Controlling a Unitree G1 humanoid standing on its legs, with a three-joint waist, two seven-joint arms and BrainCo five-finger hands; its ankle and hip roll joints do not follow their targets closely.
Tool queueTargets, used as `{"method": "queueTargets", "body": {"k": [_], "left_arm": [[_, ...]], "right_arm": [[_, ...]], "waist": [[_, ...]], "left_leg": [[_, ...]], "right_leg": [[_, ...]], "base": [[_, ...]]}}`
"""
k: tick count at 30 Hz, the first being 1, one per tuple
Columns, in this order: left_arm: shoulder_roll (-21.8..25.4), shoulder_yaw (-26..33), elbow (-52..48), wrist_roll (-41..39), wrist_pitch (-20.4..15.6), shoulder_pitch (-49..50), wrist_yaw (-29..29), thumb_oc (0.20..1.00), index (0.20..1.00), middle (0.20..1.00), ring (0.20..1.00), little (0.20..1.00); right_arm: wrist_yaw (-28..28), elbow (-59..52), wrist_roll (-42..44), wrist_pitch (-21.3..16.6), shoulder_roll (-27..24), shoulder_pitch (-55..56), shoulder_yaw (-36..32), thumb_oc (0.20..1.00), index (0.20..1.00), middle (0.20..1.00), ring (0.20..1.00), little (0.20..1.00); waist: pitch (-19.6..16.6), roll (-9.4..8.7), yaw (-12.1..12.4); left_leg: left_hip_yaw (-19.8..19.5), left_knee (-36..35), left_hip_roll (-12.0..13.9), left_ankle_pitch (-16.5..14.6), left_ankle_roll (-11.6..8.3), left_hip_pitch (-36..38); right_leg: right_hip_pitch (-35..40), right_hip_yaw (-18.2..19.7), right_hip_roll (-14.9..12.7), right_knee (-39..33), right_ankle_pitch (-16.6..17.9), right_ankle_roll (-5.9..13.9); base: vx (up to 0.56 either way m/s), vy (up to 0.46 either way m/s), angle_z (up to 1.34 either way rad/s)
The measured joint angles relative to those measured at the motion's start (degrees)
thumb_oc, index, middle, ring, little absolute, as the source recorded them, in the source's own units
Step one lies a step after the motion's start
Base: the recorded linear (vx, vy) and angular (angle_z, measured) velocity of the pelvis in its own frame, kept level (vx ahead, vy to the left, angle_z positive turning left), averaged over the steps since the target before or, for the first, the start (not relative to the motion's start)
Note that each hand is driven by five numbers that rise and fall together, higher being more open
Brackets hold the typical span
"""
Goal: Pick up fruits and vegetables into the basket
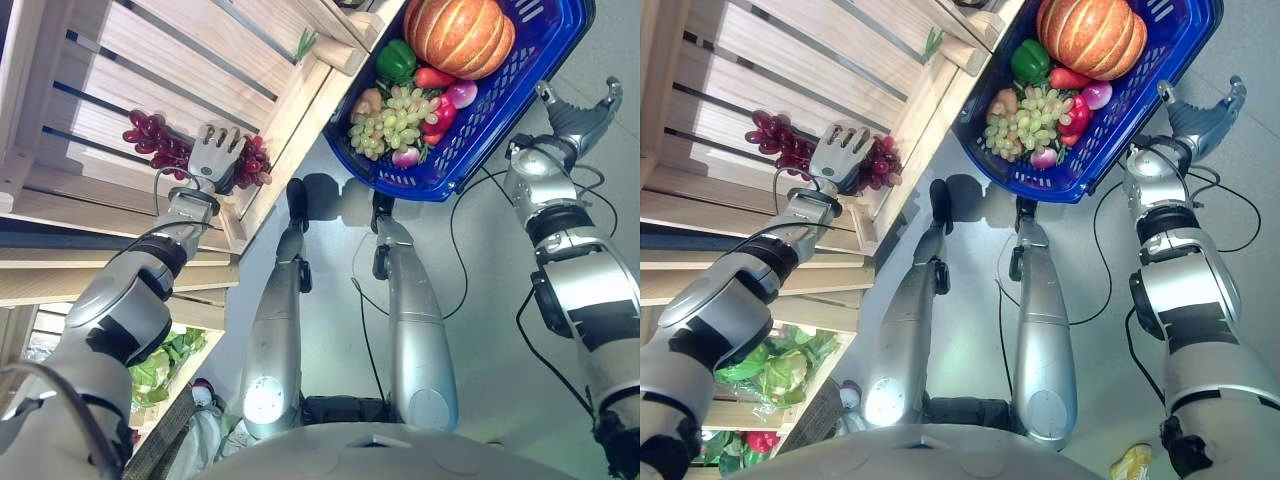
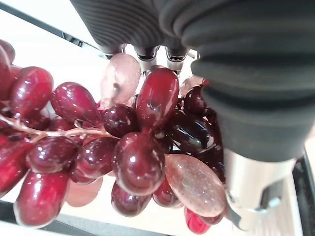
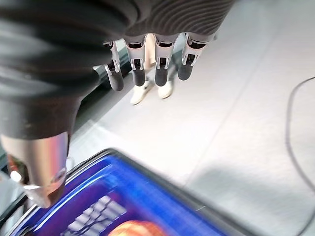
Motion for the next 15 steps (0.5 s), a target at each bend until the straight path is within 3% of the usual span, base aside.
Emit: {"method": "queueTargets", "body": {"k": [7,8,9,10,11,15], "left_arm": [[-0.2,0.3,1.4,2.0,0.1,0.1,0.7,1.000,1.000,1.000,1.000,1.000],[-0.3,0.3,1.7,2.0,0.1,0.1,0.7,0.953,0.953,0.953,0.953,0.953],[-0.4,0.3,1.9,2.0,0.1,0.1,0.5,0.489,0.489,0.489,0.489,0.489],[-0.4,0.3,1.9,2.0,0.1,0.1,0.4,0.413,0.413,0.413,0.413,0.413],[-0.4,0.3,2.0,2.0,0.1,0.1,0.2,0.200,0.200,0.200,0.200,0.200],[-0.4,0.5,2.0,2.0,0.3,-0.3,-1.7,0.200,0.200,0.200,0.200,0.200]], "right_arm": [[0.3,3.0,3.6,-0.3,-0.7,1.5,-1.3,1.000,1.000,1.000,1.000,1.000],[0.4,3.2,4.1,-0.3,-0.9,1.2,-1.3,1.000,1.000,1.000,1.000,1.000],[0.5,3.3,4.2,-0.3,-1.0,0.9,-1.3,1.000,1.000,1.000,1.000,1.000],[0.7,3.3,4.2,-0.3,-1.0,0.7,-1.3,1.000,1.000,1.000,1.000,1.000],[1.0,3.3,4.2,-0.3,-1.0,0.5,-1.3,1.000,1.000,1.000,1.000,1.000],[1.4,3.2,4.2,-0.3,-1.0,0.0,-1.2,1.000,1.000,1.000,1.000,1.000]], "waist": [[-0.1,-0.15,-1.0],[-0.1,-0.16,-1.0],[-0.1,-0.17,-1.1],[-0.1,-0.17,-1.1],[-0.1,-0.17,-1.2],[-0.1,-0.27,-1.5]], "left_leg": [[-1.0,0.3,0.0,-0.2,0.04,0.0],[-1.0,0.4,0.0,-0.2,0.05,0.0],[-0.9,0.7,0.0,-0.4,0.07,0.0],[-0.9,0.9,0.1,-0.5,0.06,-0.1],[-0.9,1.1,0.1,-0.7,0.04,-0.2],[-0.9,1.1,0.2,-0.7,0.01,-0.3]], "right_leg": [[1.1,-0.7,0.0,-0.9,0.2,-0.03],[1.1,-0.7,0.0,-0.9,0.2,-0.07],[1.1,-0.7,0.0,-0.9,0.2,-0.06],[1.1,-0.7,0.0,-0.9,0.2,-0.06],[1.1,-0.7,0.0,-0.8,0.2,-0.05],[1.1,-0.7,0.1,-1.3,0.3,0.05]], "base": [[0.00,-0.019,0.04],[0.00,0.000,0.00],[0.00,0.000,0.00],[0.00,0.000,0.00],[0.00,0.000,0.00],[0.00,0.000,0.00]]}}
